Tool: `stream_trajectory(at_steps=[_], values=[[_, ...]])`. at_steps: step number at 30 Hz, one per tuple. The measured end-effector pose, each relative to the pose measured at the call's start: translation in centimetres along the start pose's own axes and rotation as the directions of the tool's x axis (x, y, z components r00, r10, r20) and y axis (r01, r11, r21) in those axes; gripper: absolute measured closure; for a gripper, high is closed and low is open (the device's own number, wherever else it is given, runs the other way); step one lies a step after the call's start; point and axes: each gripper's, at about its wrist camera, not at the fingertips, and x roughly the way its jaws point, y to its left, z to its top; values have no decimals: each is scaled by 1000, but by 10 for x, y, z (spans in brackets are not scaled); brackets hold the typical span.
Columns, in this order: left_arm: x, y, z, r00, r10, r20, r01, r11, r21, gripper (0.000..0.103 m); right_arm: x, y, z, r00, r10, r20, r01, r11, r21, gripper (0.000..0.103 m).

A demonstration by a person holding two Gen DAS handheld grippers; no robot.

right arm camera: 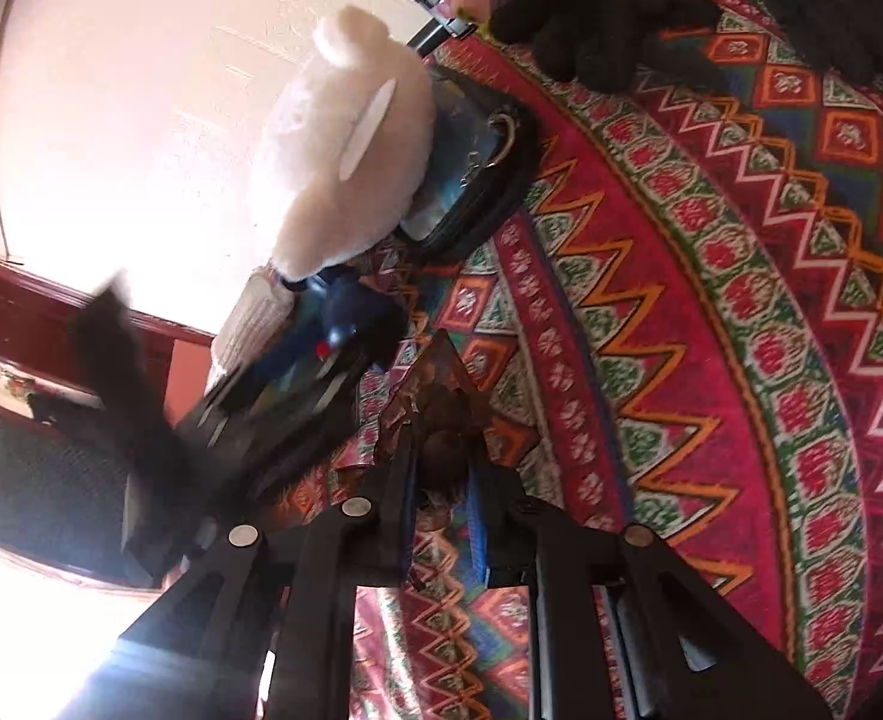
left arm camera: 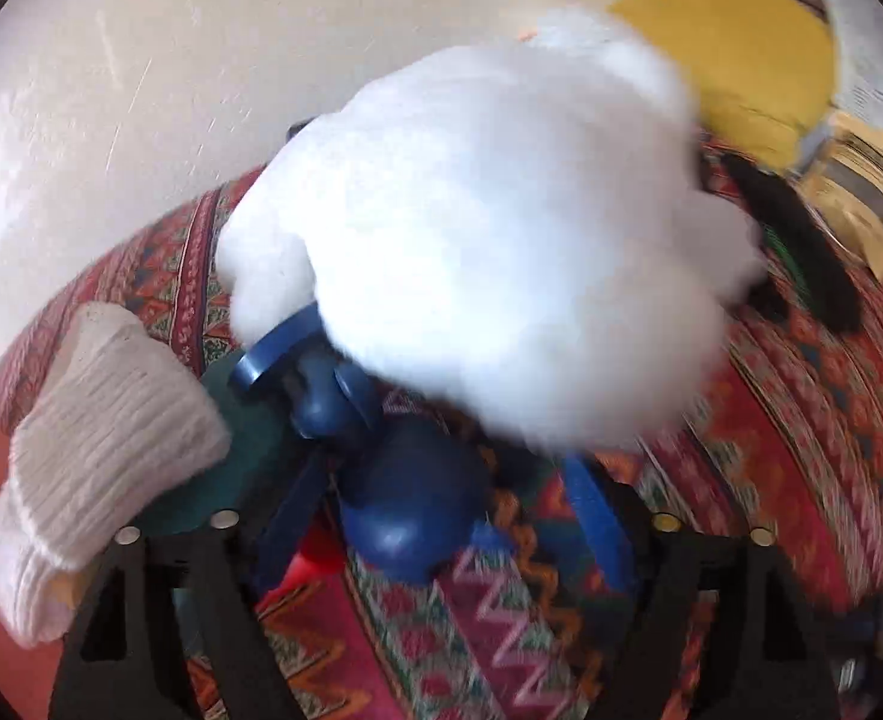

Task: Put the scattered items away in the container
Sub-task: 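Grasp the blue plastic toy with left while right grasps a small brown item, then drop the blue toy into the pink box with left while right carries the brown item over it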

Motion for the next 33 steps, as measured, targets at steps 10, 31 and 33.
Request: stream_trajectory(at_steps=[10, 31, 33], values=[[-25, 51, -18, 980, -196, -23, 175, 919, -354, 85, -3, -11, 6, 999, 34, 11, -34, 999, 33, 90], [-384, 234, -168, 879, 126, 460, 138, 856, -498, 85, 2, 26, -11, 999, 37, 12, -36, 999, -31, 90], [-390, 272, -159, 889, 198, 413, 64, 840, -539, 68, 0, 33, -14, 999, 35, 9, -34, 999, -40, 90]])
